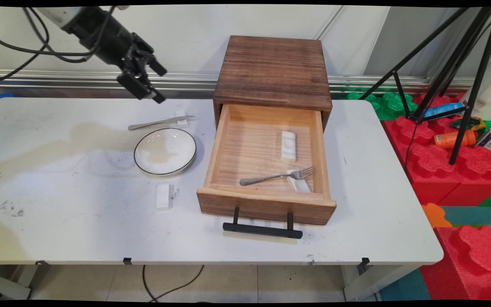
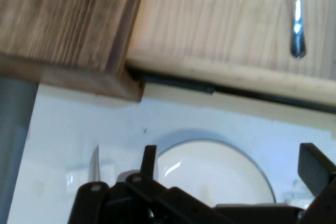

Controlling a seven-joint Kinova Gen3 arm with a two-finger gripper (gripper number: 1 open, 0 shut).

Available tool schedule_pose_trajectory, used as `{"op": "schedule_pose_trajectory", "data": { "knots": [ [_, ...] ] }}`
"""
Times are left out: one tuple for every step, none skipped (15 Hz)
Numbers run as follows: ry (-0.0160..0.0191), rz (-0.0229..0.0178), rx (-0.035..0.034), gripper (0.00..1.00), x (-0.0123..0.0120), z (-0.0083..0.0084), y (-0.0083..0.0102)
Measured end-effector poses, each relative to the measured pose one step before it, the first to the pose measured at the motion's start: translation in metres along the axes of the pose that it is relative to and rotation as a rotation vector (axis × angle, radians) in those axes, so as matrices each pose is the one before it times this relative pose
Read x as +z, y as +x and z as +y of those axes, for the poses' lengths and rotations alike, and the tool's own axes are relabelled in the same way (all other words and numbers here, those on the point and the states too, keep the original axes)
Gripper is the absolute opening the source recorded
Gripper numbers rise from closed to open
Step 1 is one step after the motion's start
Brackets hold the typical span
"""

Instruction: Pick up the knife from the left of the white plate

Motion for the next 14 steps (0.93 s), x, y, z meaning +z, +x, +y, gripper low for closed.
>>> {"op": "schedule_pose_trajectory", "data": {
  "knots": [
    [0.00639, -0.00697, -0.00752, 1.0, -0.00365, -0.00297, -0.00608],
    [0.00845, -0.00842, -0.00813, 1.0, -0.00321, -0.0044, -0.00605],
    [0.01164, -0.00907, -0.00628, 1.0, -0.0024, -0.00526, -0.0055],
    [0.01286, -0.0107, -0.00473, 1.0, -0.00134, -0.00584, -0.00481],
    [0.01047, -0.01139, -0.00344, 1.0, 0.00015, -0.00552, -0.00365],
    [0.01452, -0.0132, -0.00479, 1.0, 0.00046, -0.00679, -0.00413],
    [0.01257, -0.0133, -0.00483, 1.0, 0.00156, -0.00648, -0.00354],
    [0.01333, -0.01728, -0.0039, 1.0, 0.00299, -0.00794, -0.00361],
    [0.01337, -0.01904, -0.00139, 1.0, 0.00417, -0.00854, -0.00294],
    [0.01032, -0.01663, 0.00031, 1.0, 0.00428, -0.00729, -0.00202],
    [0.00592, -0.01173, 0.00105, 1.0, 0.00371, -0.00511, -0.00067],
    [0.00872, -0.017, 0.0011, 1.0, 0.00535, -0.00755, -0.00131],
    [0.00454, -0.01172, 0.00084, 1.0, 0.00408, -0.00493, -0.00054],
    [0.00513, -0.01752, 0.00233, 1.0, 0.00634, -0.00699, -0.00068]
  ]
}}
